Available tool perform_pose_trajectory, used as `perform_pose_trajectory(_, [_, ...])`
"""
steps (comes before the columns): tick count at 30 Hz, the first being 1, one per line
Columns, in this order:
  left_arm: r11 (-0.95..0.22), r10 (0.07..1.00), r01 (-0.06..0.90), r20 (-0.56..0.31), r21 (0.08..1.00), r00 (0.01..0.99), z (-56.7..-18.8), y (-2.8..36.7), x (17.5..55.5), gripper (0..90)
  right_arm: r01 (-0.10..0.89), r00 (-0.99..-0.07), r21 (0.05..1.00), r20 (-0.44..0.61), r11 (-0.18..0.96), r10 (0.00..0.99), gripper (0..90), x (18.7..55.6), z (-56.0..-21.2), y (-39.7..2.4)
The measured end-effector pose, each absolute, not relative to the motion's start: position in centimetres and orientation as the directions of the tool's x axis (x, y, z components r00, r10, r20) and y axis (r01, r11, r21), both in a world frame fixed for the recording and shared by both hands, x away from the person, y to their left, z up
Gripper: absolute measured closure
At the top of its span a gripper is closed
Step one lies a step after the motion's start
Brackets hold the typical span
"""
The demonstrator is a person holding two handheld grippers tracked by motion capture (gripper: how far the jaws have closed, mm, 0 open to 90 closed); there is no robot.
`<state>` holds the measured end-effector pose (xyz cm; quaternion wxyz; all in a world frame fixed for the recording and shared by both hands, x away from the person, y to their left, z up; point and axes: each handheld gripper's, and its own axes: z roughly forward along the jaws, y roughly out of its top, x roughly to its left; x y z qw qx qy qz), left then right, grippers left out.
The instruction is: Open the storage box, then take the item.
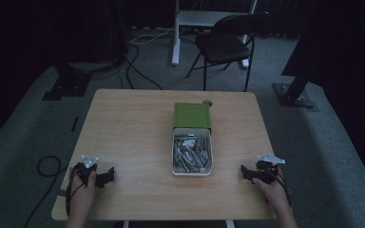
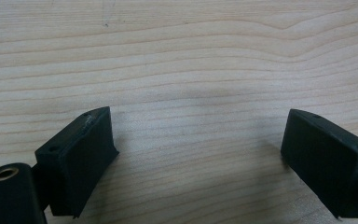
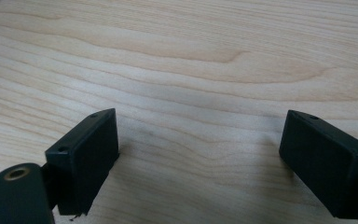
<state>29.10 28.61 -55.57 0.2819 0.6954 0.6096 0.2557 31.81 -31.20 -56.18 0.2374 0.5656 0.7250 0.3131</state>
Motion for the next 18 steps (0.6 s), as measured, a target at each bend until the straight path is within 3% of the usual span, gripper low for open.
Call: perform_pose_trajectory(18, [-0.093,0.993,0.704,0.011,0.704,0.120,-55.6,28.5,29.2,9.5,0.680,-0.235,0.723,0.060,0.120,0.970,13.6,31.5,-55.0,-30.7])
